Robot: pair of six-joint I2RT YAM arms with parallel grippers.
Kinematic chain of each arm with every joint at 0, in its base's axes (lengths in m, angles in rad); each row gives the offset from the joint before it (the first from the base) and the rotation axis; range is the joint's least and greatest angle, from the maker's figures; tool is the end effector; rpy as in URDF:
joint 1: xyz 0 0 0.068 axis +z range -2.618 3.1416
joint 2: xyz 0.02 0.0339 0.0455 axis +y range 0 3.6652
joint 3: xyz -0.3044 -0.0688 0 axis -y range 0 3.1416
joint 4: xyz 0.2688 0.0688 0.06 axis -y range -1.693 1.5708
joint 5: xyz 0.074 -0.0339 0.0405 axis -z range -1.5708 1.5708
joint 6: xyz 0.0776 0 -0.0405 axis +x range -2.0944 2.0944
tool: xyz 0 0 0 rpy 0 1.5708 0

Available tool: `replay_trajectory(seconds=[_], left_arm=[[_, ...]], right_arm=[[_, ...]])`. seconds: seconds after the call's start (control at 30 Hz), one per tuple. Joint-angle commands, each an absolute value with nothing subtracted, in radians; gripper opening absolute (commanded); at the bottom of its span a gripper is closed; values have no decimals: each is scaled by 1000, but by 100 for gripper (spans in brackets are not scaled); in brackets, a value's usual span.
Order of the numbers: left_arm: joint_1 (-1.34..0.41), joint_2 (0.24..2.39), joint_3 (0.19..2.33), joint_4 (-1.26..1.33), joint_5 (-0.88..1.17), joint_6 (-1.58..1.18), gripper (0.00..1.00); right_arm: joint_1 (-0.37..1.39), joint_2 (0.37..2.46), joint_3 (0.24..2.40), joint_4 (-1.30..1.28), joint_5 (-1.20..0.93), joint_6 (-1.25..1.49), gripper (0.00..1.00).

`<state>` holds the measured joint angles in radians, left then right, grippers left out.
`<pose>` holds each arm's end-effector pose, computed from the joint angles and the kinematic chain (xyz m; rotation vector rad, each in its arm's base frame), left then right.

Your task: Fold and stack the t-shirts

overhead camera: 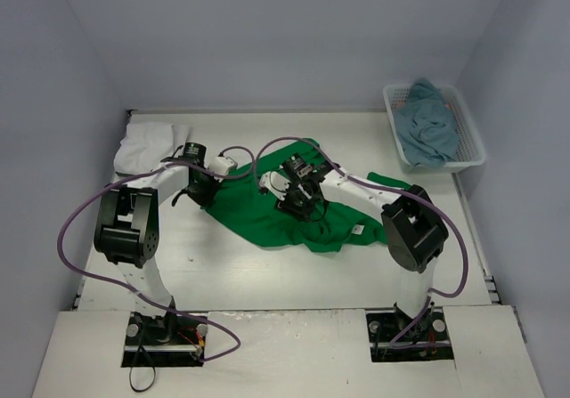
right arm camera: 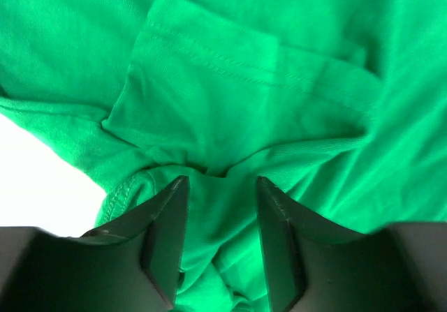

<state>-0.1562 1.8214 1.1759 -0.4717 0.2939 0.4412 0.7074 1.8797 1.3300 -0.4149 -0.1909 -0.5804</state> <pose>0.4028 -0.0862 0.1613 0.8622 2.4941 -0.3000 0.3390 0.3093 0.1908 -1.5817 1.9808 0.2924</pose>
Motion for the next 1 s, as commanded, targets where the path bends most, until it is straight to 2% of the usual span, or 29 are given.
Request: replay_trajectory(seconds=[0.0, 0.4, 0.7, 0.73, 0.83, 0.87, 0.9, 0.97], left_arm=[[-161, 1832, 1152, -500, 291, 426, 1], [-160, 1809, 1134, -489, 302, 420, 1], [-160, 1804, 1129, -485, 314, 417, 1], [-160, 1802, 1129, -483, 318, 416, 1], [-160, 1799, 1126, -482, 318, 413, 1], [-158, 1798, 1124, -479, 316, 414, 1], [-160, 1795, 1120, -477, 316, 411, 1], [-158, 1795, 1118, -476, 313, 410, 1]], right_arm=[[703, 1842, 1426, -419, -187, -565, 43], [707, 2028, 1604, -400, -276, -548, 45], [739, 2085, 1601, -402, -284, -545, 45], [739, 2085, 1600, -400, -284, -546, 43], [738, 2082, 1597, -399, -284, -542, 20], [739, 2082, 1595, -399, -282, -543, 7], [739, 2079, 1592, -397, -279, -540, 1], [738, 2071, 1585, -394, -273, -538, 0]])
